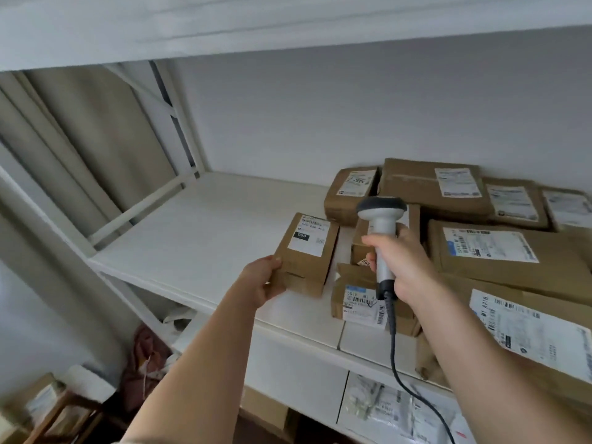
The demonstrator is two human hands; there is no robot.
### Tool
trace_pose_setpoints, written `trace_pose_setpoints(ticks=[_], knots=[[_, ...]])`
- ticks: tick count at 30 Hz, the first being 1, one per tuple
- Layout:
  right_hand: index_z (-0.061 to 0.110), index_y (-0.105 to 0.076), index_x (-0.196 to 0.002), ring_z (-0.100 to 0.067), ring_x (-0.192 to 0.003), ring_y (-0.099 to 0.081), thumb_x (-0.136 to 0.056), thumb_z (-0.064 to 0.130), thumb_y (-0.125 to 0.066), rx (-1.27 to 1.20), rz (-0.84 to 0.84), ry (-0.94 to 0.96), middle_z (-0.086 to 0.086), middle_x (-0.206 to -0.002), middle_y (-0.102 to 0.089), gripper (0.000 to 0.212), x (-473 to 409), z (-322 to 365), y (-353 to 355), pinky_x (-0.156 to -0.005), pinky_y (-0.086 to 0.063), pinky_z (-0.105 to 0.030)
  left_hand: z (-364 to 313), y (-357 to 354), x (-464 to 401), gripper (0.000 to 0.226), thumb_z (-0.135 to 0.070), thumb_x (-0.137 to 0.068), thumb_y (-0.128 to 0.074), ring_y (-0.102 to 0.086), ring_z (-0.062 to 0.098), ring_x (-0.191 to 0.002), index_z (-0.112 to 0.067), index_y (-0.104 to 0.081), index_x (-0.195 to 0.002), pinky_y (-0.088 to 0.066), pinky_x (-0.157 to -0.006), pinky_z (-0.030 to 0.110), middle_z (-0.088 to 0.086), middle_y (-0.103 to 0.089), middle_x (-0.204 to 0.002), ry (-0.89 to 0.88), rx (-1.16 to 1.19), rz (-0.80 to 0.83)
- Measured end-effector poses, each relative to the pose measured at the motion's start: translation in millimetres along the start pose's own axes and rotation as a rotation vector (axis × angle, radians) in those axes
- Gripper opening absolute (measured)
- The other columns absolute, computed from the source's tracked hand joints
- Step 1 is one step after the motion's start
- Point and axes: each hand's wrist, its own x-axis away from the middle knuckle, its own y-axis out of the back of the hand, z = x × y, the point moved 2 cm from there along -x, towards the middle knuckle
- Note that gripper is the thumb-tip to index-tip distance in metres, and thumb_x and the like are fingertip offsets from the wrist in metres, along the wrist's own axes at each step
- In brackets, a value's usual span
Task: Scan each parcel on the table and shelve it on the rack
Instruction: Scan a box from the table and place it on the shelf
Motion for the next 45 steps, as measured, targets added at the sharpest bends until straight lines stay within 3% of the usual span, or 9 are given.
trace_pose_setpoints(ticks=[5, 16, 20, 25, 28, 30, 34, 39, 45], knots=[[0.018, -0.056, -0.108, -0.011, -0.063, -0.057, -0.089, 0.004, -0.065, -0.037, -0.090, -0.017, -0.006, -0.091, -0.062, 0.025, -4.1, -4.5, 3.2, -0.052, -0.050, -0.021, -9.0, -16.6, -28.9, 0.030, -0.003, -0.098, -0.053, -0.058, 0.017, -0.081, -0.011, -0.059, -0.127, -0.052, -0.075, 0.035, 0.007, -0.062, -0.098, 0.020, -0.176, 0.052], [0.017, -0.057, -0.110, -0.012, -0.065, -0.058, -0.089, 0.006, -0.067, -0.052, -0.194, -0.016, -0.007, -0.095, -0.063, 0.026, -3.1, -9.6, -11.8, -0.054, -0.050, -0.023, -25.1, -23.5, -52.8, 0.030, -0.005, -0.095, -0.052, -0.057, 0.030, -0.110, -0.014, -0.062, -0.121, -0.054, -0.094, 0.043, 0.010, -0.060, -0.109, -0.144, -0.628, -0.029], [0.018, -0.057, -0.112, -0.011, -0.065, -0.057, -0.089, 0.006, -0.066, -0.041, -0.242, 0.014, -0.004, -0.092, -0.064, 0.028, 5.3, -9.5, -8.1, -0.054, -0.050, -0.022, -22.1, -28.7, -52.2, 0.026, 0.009, -0.094, -0.042, -0.062, 0.025, -0.067, -0.012, -0.055, -0.102, -0.058, -0.061, 0.028, 0.008, -0.060, -0.085, -0.136, -0.501, 0.048], [0.020, -0.056, -0.107, -0.012, -0.063, -0.056, -0.089, 0.003, -0.064, -0.070, -0.286, 0.054, -0.003, -0.092, -0.064, 0.026, 16.9, -7.8, -1.5, -0.059, -0.050, -0.025, -20.6, -31.1, -52.4, 0.017, 0.012, -0.088, -0.050, -0.066, 0.030, -0.070, 0.000, -0.059, -0.098, -0.059, -0.085, 0.041, 0.012, -0.064, -0.084, -0.135, -0.503, 0.135], [0.020, -0.056, -0.106, -0.011, -0.061, -0.055, -0.088, 0.003, -0.065, -0.062, -0.319, 0.067, -0.004, -0.092, -0.064, 0.026, 24.7, -7.1, 1.9, -0.054, -0.050, -0.023, -24.6, -27.7, -44.8, 0.006, 0.004, -0.089, -0.053, -0.065, 0.030, -0.074, 0.000, -0.057, -0.091, -0.061, -0.078, 0.038, 0.014, -0.061, -0.088, -0.117, -0.571, 0.085], [0.020, -0.057, -0.105, -0.012, -0.061, -0.056, -0.088, 0.004, -0.066, -0.057, -0.339, 0.082, -0.003, -0.091, -0.064, 0.025, 31.5, -5.7, 3.5, -0.052, -0.049, -0.022, -33.2, -27.6, -35.6, 0.013, -0.005, -0.090, -0.053, -0.059, 0.025, -0.076, 0.003, -0.055, -0.100, -0.057, -0.065, 0.033, 0.013, -0.053, -0.102, -0.183, -0.705, -0.025], [0.017, -0.059, -0.100, -0.011, -0.059, -0.055, -0.089, 0.005, -0.065, -0.049, -0.364, 0.097, -0.003, -0.081, -0.062, 0.018, 50.9, -2.8, 6.8, -0.054, -0.049, -0.023, -52.3, -43.6, -10.2, 0.034, -0.010, -0.091, -0.056, -0.048, 0.015, -0.064, -0.007, -0.052, -0.125, -0.050, -0.071, 0.034, 0.011, -0.036, -0.133, -0.466, -0.644, -0.120], [0.013, -0.056, -0.100, -0.011, -0.056, -0.052, -0.090, 0.005, -0.063, -0.057, -0.439, 0.135, -0.006, -0.077, -0.057, 0.015, 88.6, -2.9, 25.7, -0.050, -0.046, -0.022, -55.5, -98.9, 37.9, 0.026, -0.001, -0.088, -0.051, -0.055, 0.016, -0.086, -0.007, -0.062, -0.110, -0.046, -0.077, 0.030, 0.006, -0.055, -0.111, -0.845, -0.481, 0.070], [0.018, -0.058, -0.097, -0.011, -0.058, -0.053, -0.092, 0.011, -0.065, -0.105, -0.645, 0.156, -0.004, -0.079, -0.058, 0.012, 151.6, -9.5, 85.5, -0.054, -0.049, -0.023, -11.8, -184.7, 115.9, 0.025, 0.006, -0.087, -0.049, -0.056, 0.012, -0.091, -0.011, -0.065, -0.098, -0.042, -0.076, 0.008, 0.003, -0.062, -0.102, -1.032, -0.376, 0.353]])
